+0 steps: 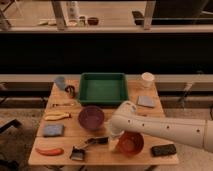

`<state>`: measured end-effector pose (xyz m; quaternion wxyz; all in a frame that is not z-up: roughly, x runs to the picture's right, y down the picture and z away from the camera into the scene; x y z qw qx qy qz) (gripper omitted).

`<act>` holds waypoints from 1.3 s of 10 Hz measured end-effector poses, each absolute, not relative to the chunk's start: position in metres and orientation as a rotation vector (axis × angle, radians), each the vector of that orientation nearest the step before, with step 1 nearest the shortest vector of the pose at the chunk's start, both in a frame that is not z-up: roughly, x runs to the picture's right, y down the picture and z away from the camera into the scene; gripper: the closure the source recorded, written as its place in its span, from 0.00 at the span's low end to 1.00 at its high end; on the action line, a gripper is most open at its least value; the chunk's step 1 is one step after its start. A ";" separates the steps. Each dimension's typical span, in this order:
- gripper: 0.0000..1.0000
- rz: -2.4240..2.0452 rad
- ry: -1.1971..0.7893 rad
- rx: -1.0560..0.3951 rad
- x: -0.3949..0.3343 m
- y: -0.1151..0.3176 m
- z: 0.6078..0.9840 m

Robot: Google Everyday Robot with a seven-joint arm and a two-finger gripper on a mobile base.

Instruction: Place brush in paper cup

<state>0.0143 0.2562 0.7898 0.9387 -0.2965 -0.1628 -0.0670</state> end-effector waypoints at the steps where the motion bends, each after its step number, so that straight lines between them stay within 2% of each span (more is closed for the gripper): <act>1: 0.28 -0.139 -0.334 -0.608 0.013 0.257 0.790; 3: 0.37 -0.141 -0.335 -0.610 0.013 0.258 0.791; 9: 0.43 -0.153 -0.340 -0.618 0.011 0.262 0.791; 13: 0.54 -0.157 -0.343 -0.620 0.010 0.263 0.790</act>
